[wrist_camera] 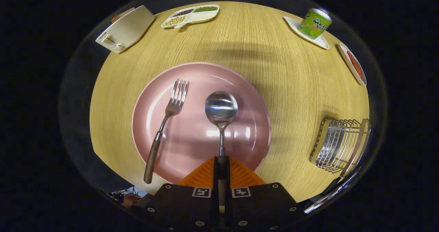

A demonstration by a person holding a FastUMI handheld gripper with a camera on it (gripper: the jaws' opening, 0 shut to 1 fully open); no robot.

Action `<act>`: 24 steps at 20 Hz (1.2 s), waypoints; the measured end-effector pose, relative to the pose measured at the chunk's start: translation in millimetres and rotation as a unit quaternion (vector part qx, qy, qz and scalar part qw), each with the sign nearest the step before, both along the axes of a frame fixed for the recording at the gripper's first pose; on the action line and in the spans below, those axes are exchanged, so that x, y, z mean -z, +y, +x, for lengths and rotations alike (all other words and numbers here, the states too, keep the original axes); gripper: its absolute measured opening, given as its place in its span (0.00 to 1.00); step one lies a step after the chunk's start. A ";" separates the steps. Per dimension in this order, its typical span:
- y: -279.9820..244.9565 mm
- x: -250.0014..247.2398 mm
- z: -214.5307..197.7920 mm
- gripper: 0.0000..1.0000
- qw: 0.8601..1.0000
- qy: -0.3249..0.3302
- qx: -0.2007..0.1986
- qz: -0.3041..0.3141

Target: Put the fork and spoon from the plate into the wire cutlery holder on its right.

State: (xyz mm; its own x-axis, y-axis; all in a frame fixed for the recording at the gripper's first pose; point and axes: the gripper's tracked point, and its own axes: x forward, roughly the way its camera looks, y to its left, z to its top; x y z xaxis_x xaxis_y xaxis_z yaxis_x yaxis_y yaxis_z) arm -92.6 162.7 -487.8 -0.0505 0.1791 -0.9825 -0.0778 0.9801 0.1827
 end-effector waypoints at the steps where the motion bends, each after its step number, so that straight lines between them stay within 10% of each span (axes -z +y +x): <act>1: 0.1 -3.5 2.0 0.05 1.000 -0.007 0.001 0.006; 24: -206.1 -123.8 -8.3 0.04 0.986 -0.097 0.122 -0.051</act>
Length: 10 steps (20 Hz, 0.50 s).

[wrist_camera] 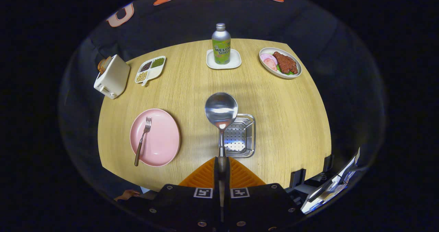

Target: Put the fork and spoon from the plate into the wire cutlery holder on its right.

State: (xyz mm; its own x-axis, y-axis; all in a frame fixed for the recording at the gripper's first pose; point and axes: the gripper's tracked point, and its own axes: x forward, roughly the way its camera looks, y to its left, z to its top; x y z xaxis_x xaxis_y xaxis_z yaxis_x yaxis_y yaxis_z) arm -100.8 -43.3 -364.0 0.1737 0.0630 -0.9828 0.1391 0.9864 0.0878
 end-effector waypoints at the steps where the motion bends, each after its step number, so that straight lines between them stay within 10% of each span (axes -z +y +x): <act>1: -2.0 2.2 -1.5 0.05 1.000 0.009 -0.002 0.004; 10: -13.5 16.2 -6.7 0.05 0.991 0.111 -0.072 0.028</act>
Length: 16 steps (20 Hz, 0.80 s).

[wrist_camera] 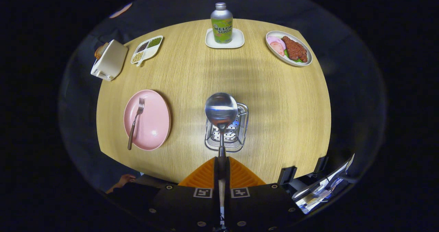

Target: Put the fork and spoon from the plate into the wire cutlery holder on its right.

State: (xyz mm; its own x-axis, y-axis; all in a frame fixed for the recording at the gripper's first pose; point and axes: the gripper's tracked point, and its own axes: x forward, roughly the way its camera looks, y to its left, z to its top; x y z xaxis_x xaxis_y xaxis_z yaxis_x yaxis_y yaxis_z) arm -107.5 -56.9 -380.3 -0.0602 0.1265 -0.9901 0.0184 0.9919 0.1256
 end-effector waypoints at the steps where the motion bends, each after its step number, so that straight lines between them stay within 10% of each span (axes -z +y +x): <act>1: -1.5 3.3 -0.7 0.05 1.000 0.012 -0.008 -0.002; 16: -8.4 45.1 8.0 0.07 0.991 0.133 -0.002 0.006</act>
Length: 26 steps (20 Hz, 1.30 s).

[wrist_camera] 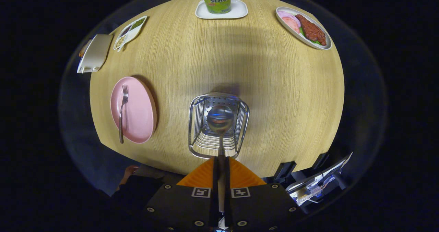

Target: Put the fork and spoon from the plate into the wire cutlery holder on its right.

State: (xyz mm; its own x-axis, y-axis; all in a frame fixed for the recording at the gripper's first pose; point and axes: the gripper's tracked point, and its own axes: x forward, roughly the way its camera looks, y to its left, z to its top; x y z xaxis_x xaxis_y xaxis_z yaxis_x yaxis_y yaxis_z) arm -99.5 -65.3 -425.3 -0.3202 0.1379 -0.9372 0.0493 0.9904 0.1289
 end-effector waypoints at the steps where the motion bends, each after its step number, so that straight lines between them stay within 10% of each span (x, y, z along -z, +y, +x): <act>1: -0.4 2.9 2.5 0.07 1.000 0.000 0.003 -0.004; 14: 18.7 -17.3 38.4 0.14 0.988 -0.117 0.100 -0.005; 21: 84.9 -70.1 45.5 0.75 0.974 -0.185 0.115 0.061; 26: 145.2 -65.8 34.3 0.87 0.977 -0.164 0.100 0.096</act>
State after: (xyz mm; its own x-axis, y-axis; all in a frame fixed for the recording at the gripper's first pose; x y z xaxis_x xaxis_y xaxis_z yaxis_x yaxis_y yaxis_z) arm -65.2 80.0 -359.5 0.0441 0.3496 -0.9359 0.1654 0.9213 0.3519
